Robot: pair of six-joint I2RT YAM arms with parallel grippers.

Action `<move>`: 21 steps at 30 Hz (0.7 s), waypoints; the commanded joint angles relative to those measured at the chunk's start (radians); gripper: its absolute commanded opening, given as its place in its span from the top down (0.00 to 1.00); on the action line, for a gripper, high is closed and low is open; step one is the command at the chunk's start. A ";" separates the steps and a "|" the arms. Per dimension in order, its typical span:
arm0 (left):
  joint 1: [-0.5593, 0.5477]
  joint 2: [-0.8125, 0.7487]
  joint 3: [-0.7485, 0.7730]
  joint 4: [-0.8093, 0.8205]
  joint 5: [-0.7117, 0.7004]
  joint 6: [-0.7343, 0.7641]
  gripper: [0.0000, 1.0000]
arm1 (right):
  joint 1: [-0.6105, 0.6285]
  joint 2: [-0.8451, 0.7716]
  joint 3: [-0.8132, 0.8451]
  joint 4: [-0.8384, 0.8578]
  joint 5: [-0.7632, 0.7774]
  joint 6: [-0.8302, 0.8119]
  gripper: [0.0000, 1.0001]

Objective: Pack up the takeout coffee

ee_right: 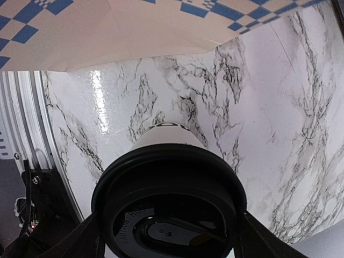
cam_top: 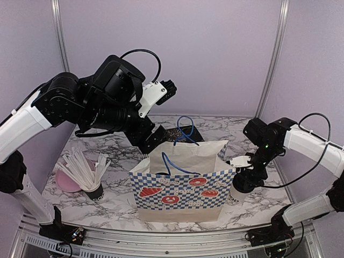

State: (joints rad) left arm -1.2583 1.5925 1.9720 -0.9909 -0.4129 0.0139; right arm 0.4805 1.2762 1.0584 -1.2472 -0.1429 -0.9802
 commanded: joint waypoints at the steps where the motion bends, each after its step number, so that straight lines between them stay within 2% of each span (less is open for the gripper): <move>1: 0.005 -0.034 0.010 0.022 -0.029 -0.006 0.01 | 0.013 -0.009 0.002 0.004 0.012 0.019 0.26; 6: 0.011 -0.070 0.016 0.008 -0.107 0.017 0.01 | 0.013 -0.002 0.099 -0.049 -0.030 0.007 0.32; 10: 0.038 -0.108 -0.004 0.000 -0.117 0.025 0.01 | 0.011 0.032 0.184 -0.084 -0.066 0.005 0.33; 18: 0.124 -0.080 -0.066 0.000 0.042 0.149 0.01 | -0.041 0.110 0.398 -0.071 -0.081 0.079 0.34; 21: 0.160 -0.041 -0.067 0.000 0.179 0.190 0.01 | -0.062 0.128 0.464 -0.075 -0.084 0.097 0.34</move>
State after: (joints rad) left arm -1.1362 1.4986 1.9190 -0.9928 -0.3981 0.1226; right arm 0.4480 1.3857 1.4284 -1.3182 -0.1974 -0.9337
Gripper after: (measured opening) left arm 0.989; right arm 0.697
